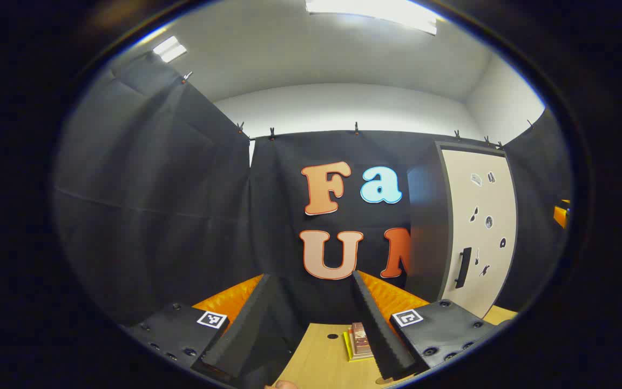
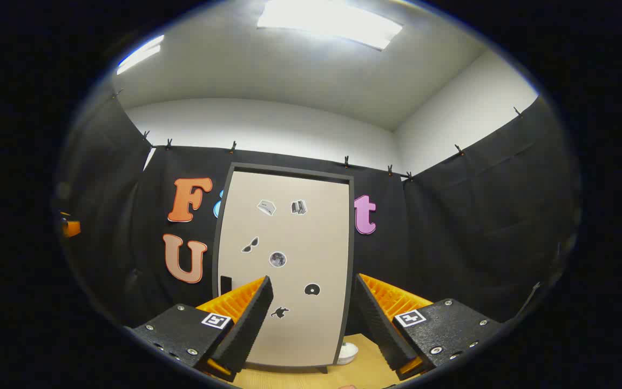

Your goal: Open the cabinet door with the right hand, grasp the bottle in the cabinet with the left hand and place it on the coaster, then close the cabinet door with the right hand.

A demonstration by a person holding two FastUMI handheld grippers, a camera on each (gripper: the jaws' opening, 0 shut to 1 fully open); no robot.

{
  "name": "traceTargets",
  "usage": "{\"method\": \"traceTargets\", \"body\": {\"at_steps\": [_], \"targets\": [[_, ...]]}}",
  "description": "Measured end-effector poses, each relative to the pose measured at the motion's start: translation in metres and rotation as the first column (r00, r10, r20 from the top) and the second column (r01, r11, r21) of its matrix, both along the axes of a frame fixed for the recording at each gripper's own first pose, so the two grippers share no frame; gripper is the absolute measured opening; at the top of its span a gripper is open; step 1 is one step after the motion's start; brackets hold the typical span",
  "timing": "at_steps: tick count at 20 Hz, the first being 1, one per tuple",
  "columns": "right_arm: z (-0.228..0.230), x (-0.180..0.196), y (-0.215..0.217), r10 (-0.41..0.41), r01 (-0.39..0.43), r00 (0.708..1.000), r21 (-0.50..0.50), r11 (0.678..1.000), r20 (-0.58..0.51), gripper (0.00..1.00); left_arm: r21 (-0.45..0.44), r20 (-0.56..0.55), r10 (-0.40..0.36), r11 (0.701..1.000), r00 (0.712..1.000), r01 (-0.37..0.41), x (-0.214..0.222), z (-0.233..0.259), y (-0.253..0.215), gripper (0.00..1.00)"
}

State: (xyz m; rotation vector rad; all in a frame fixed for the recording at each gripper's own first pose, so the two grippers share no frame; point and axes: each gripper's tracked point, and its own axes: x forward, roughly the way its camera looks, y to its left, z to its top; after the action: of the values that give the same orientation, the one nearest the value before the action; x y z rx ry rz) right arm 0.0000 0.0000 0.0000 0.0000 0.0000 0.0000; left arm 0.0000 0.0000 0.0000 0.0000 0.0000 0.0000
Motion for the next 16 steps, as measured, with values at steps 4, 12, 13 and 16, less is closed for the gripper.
{"method": "traceTargets", "body": {"at_steps": [4,12,13,16], "targets": [[-0.007,-0.005,0.002,0.018,-0.016,0.999,0.045,0.999,-0.029,0.95,0.028,0.023,0.005,1.000,1.000,-0.006,-0.007,0.012,0.002,0.95],[-0.053,0.001,-0.009,-0.032,0.036,0.975,0.015,0.999,-0.218,0.95,0.030,0.004,0.001,1.000,1.000,-0.001,-0.011,0.007,0.002,0.95],[-0.057,0.001,-0.006,-0.024,0.030,0.974,0.023,0.999,-0.226,0.95,0.032,-0.001,0.002,0.999,1.000,-0.002,-0.010,0.004,0.002,0.95],[-0.063,0.005,-0.001,-0.016,0.025,0.971,0.034,0.999,-0.238,0.95,0.029,-0.018,0.003,1.000,1.000,-0.002,-0.007,-0.001,0.002,0.95]]}}
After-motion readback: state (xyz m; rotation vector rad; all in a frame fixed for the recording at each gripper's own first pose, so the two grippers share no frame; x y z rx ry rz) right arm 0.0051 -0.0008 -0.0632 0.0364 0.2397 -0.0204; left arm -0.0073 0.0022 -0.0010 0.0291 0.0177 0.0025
